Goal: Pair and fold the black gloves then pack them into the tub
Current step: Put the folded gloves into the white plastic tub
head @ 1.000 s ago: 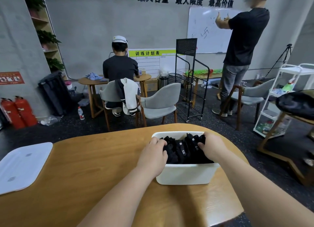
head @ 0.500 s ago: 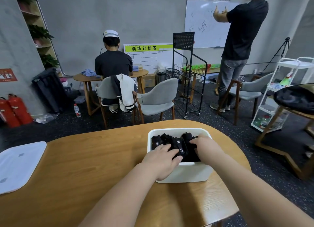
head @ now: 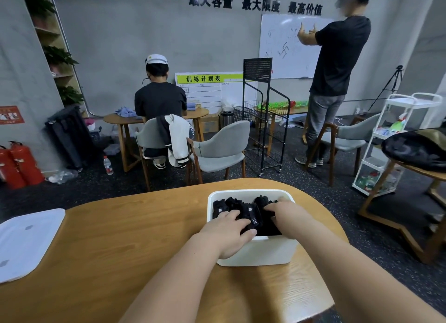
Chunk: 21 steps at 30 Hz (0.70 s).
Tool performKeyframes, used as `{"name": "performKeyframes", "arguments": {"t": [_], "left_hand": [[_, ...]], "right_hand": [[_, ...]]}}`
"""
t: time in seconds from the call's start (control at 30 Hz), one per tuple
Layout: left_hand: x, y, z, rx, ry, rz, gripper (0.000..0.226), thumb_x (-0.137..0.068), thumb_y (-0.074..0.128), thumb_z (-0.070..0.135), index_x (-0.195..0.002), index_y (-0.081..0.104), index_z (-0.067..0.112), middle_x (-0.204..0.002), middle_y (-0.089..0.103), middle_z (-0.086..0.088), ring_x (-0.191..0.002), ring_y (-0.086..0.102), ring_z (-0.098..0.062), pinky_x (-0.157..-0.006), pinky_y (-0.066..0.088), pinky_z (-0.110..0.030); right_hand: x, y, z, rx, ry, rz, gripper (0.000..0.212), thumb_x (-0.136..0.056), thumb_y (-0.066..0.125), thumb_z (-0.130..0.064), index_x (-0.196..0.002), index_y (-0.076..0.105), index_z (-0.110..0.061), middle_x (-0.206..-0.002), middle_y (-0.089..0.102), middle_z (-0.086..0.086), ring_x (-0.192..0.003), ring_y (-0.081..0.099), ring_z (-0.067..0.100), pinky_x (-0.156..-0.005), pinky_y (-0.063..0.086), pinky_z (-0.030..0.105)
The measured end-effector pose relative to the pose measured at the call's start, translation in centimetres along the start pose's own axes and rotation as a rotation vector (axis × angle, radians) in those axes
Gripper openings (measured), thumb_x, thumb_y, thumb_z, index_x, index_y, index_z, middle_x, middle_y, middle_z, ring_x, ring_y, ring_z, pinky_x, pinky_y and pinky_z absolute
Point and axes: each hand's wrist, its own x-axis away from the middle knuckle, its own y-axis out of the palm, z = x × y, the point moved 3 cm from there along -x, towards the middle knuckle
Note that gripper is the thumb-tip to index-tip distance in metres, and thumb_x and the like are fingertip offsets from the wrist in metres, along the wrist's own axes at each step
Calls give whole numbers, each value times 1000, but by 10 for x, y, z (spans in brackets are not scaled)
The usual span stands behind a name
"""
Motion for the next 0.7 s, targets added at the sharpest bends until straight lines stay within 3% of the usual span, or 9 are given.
{"name": "performKeyframes", "arguments": {"t": [0.13,0.23,0.33,0.43,0.63,0.7], "left_hand": [[12,-16,-6,22,20,101,66,-105,30,71,-163,34,38,-175,16,11,-161,17,-21,-126,30,-49],[27,-32,-9,51,13,155,65,-105,34,69,-163,33,39,-174,20,13,-158,24,-19,-121,37,-47],[47,-43,-15,44,-4,182,66,-105,37,68,-164,32,38,-172,23,13,-155,31,-20,-120,38,-45],[70,-48,-29,37,-47,207,65,-106,40,66,-164,32,36,-171,26,12,-154,32,-20,-120,38,-45],[122,-31,-77,64,-147,259,68,-105,41,68,-164,32,35,-169,31,7,-154,33,-21,-121,38,-48],[138,-20,-97,77,-197,262,68,-104,41,68,-163,33,35,-167,34,8,-152,36,-20,-120,39,-46]], "right_hand": [[14,-10,1,-27,-5,132,51,-100,56,-18,-143,54,-46,-113,38,0,-91,53,26,-70,50,35],[23,-23,-7,-44,-4,188,51,-101,56,-19,-144,53,-47,-115,40,1,-96,49,24,-71,53,37],[32,-34,-22,-64,-74,256,39,-104,54,-32,-143,56,-41,-123,50,2,-108,55,28,-85,56,41],[43,-41,-49,-67,-133,262,45,-106,54,-42,-150,50,-38,-140,50,4,-125,54,29,-93,53,40],[65,-41,-115,-88,-276,265,38,-105,52,-42,-143,56,-35,-130,51,3,-121,51,29,-93,52,42],[68,-33,-135,-100,-307,256,44,-105,53,-43,-148,52,-37,-139,50,2,-127,48,28,-96,52,43]]}}
